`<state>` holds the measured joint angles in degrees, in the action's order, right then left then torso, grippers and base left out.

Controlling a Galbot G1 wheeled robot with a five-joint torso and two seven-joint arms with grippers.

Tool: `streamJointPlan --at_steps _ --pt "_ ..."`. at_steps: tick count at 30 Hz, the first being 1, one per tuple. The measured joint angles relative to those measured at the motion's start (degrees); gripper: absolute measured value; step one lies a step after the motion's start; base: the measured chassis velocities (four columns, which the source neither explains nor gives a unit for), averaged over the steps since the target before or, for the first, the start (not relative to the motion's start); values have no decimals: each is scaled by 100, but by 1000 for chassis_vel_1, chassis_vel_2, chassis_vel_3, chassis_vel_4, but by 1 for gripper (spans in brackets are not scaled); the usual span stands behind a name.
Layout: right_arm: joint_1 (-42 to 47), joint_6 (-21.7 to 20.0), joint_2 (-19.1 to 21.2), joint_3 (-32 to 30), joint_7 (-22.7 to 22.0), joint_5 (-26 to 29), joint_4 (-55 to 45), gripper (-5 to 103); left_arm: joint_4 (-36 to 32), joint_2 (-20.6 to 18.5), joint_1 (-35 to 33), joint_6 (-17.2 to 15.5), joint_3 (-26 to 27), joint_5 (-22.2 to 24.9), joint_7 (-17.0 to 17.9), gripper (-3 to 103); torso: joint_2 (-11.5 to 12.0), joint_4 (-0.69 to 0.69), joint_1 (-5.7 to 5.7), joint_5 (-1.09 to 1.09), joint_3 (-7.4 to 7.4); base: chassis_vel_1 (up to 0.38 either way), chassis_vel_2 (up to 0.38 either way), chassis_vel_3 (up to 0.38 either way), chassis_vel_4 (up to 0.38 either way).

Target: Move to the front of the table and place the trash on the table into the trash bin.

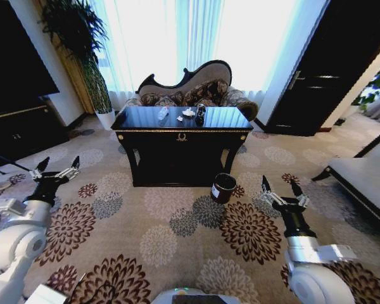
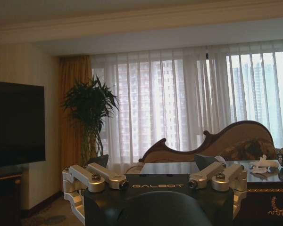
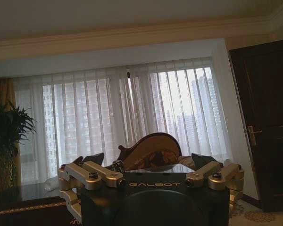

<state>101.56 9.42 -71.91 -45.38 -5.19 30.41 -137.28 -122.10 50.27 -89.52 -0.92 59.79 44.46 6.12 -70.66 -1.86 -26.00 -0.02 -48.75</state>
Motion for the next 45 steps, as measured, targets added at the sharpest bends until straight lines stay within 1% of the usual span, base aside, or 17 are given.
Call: streamJointPlan --at_steps 8,12,16,23,28,45 --pt "-1 8 -13 37 19 -23 2 100 -24 23 -6 0 -30 -30 -8 100 0 1 -1 1 0 -162 168 178 -161" --pt "1 8 -15 37 19 -41 -17 100 -28 38 -33 9 -18 -25 -10 100 1 -2 -2 1 -1 -161 159 165 -176" --pt "-4 8 -49 65 19 -72 -24 100 -56 73 -139 52 21 -23 -24 100 1 1 -2 1 -1 -142 154 156 -158" --pt "1 8 -65 104 36 -83 -42 100 -53 84 -122 55 29 -28 -21 100 1 0 0 1 0 -143 146 144 -138" --pt "4 32 -91 105 50 -120 -65 100 -60 188 -140 55 -1 -53 0 100 1 1 0 1 0 -139 149 148 -142" --pt "3 50 -102 132 103 -91 -17 100 -87 191 -124 14 -27 -58 -2 100 0 1 0 1 0 -149 152 152 -148"
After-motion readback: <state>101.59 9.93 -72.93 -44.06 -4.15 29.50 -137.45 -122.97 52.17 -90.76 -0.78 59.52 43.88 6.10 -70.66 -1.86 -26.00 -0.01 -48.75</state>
